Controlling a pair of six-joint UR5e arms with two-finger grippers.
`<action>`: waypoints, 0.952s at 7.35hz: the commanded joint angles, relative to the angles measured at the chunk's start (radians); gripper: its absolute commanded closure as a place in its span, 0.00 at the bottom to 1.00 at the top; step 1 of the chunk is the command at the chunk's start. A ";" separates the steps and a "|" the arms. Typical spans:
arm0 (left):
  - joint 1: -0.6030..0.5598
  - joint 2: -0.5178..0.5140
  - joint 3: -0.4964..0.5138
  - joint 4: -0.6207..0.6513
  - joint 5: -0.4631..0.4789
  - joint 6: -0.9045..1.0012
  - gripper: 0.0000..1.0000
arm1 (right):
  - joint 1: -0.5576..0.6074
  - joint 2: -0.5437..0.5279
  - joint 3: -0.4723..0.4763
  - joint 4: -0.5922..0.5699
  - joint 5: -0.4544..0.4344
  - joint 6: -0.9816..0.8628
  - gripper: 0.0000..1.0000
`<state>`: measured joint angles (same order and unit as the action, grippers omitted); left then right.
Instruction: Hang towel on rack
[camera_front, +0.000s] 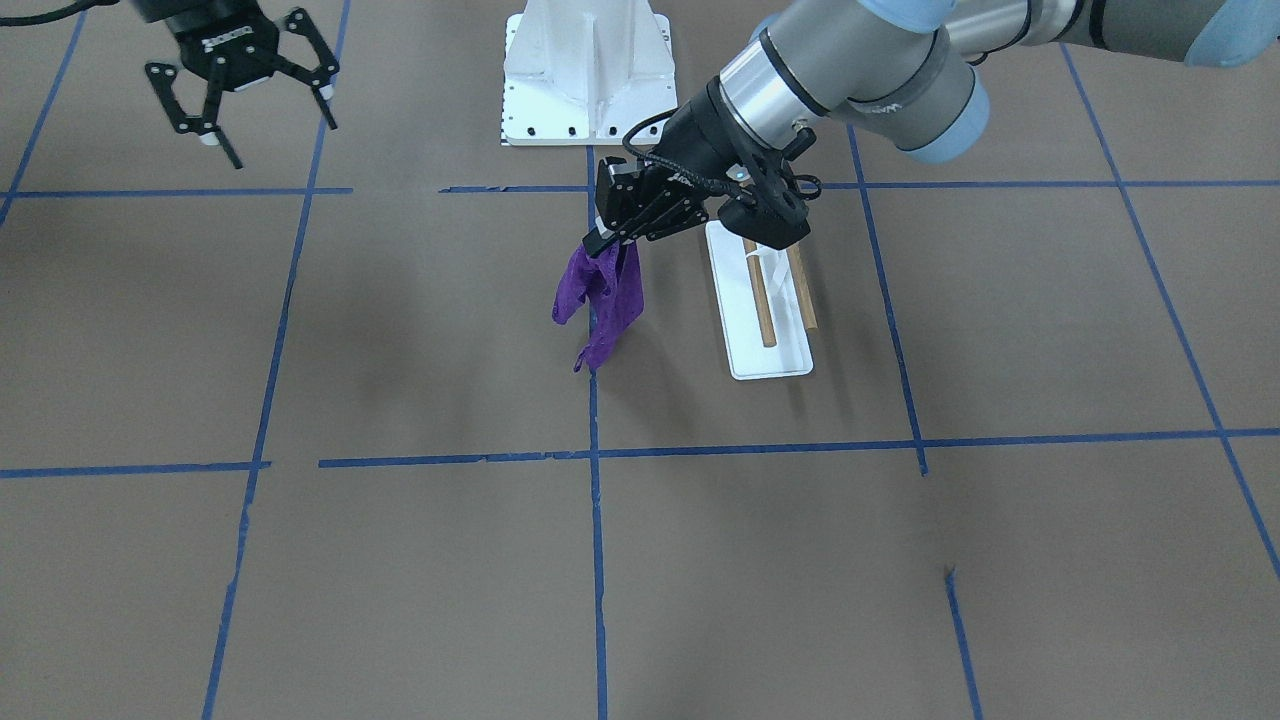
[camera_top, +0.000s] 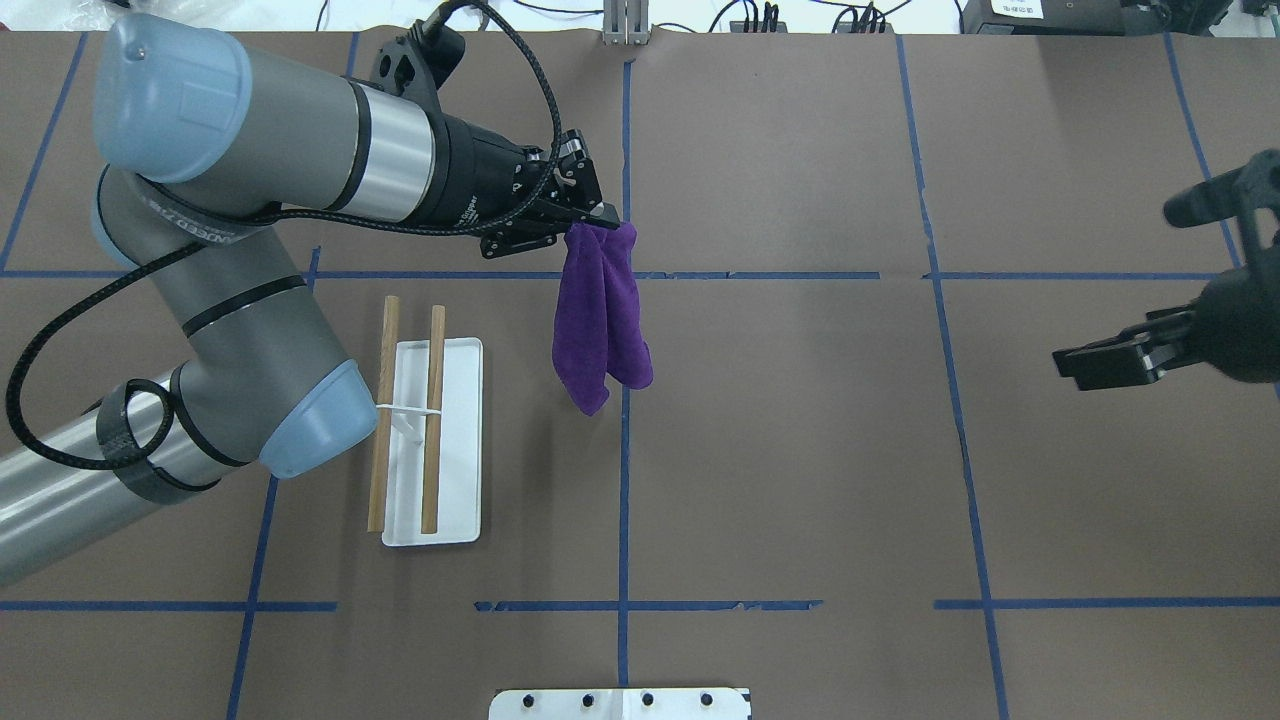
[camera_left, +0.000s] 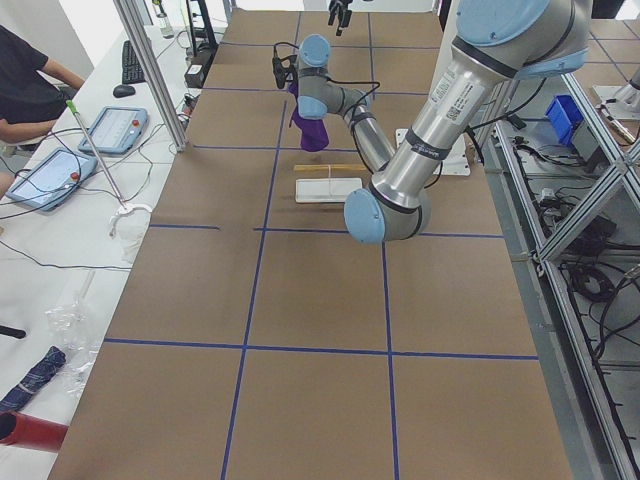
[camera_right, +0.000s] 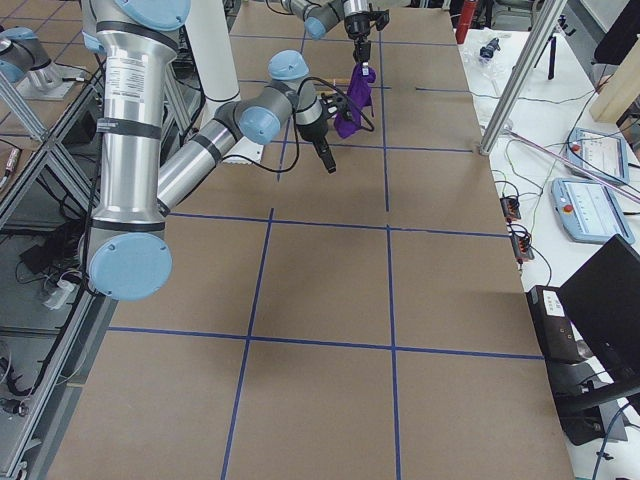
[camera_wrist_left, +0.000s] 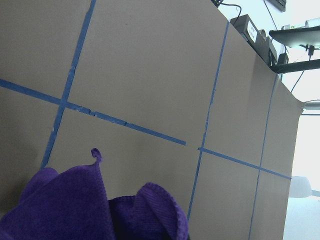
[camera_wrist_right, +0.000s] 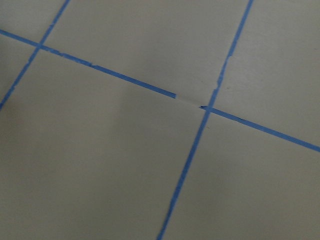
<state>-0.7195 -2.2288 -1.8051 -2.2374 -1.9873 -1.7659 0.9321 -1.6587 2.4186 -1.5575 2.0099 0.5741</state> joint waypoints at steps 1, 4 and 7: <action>0.006 -0.003 -0.124 0.152 0.122 0.005 1.00 | 0.180 0.020 -0.045 -0.201 0.075 -0.196 0.00; 0.110 -0.006 -0.325 0.477 0.374 0.069 1.00 | 0.379 0.019 -0.215 -0.291 0.086 -0.487 0.00; 0.317 -0.005 -0.482 0.842 0.657 0.054 1.00 | 0.430 0.016 -0.312 -0.305 0.127 -0.511 0.00</action>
<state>-0.4645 -2.2344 -2.2330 -1.5247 -1.4104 -1.7020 1.3459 -1.6418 2.1412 -1.8583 2.1107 0.0641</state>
